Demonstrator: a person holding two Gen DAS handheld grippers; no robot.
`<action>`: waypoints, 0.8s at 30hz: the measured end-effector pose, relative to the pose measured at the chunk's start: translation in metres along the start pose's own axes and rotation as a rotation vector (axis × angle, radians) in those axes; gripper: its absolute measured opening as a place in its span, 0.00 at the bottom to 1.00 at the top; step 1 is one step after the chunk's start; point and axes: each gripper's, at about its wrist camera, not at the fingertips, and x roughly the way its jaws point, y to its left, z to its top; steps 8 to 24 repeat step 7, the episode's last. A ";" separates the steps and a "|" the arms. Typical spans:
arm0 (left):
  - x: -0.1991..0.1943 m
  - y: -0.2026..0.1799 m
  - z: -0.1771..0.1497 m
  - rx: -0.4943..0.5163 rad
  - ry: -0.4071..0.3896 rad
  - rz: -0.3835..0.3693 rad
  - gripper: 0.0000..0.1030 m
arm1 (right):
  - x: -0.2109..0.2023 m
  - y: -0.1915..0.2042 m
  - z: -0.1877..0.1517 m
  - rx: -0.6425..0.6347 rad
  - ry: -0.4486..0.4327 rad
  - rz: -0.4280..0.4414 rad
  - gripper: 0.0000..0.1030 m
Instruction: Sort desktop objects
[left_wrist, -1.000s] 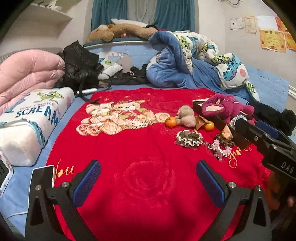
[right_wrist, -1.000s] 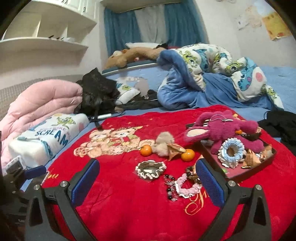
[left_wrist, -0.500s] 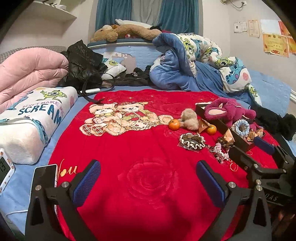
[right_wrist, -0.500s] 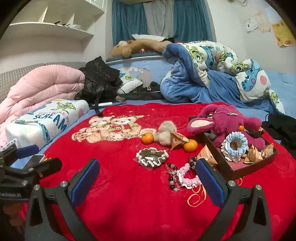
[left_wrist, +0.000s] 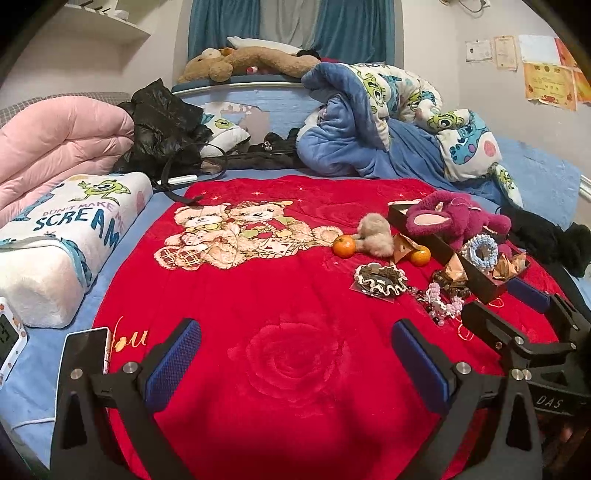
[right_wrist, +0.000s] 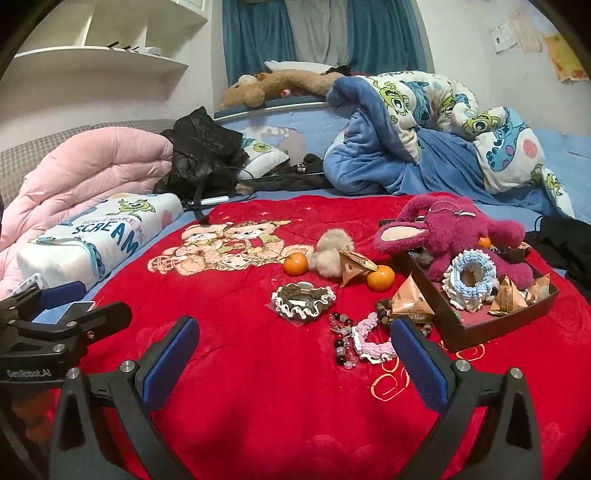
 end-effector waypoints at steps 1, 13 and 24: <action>0.000 -0.002 0.000 0.004 -0.001 -0.001 1.00 | 0.000 0.000 0.000 -0.002 0.000 -0.001 1.00; 0.000 -0.006 -0.001 0.013 0.001 -0.009 1.00 | -0.001 -0.001 0.000 -0.002 0.000 0.000 1.00; 0.000 -0.006 -0.001 0.013 0.001 -0.009 1.00 | -0.001 -0.001 0.000 -0.002 0.000 0.000 1.00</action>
